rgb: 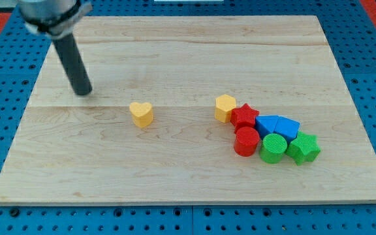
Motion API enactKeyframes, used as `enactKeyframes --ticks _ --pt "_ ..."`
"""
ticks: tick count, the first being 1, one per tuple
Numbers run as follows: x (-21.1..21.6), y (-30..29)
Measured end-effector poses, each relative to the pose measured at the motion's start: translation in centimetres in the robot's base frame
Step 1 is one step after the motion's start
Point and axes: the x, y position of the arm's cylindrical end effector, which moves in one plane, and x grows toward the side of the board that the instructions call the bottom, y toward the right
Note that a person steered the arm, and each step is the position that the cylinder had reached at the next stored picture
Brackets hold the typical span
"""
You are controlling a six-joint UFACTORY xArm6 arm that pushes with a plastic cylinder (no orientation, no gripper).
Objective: Slide heart to the top left of hexagon
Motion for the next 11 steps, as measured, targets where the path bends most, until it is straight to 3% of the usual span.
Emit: enactKeyframes --ticks 1,2,3,4,5,6,7,8,9,10,11 --pt "4.9 6.9" --pt "3.4 11.2" --pt "1.0 4.9" --pt "-5.4 13.6" --pt "-0.4 22.4" --pt "-5.0 17.8" --pt "-1.6 7.6" --pt "2.7 16.2" --pt "0.8 13.9" --pt "-5.5 7.7" --pt "-4.8 15.3"
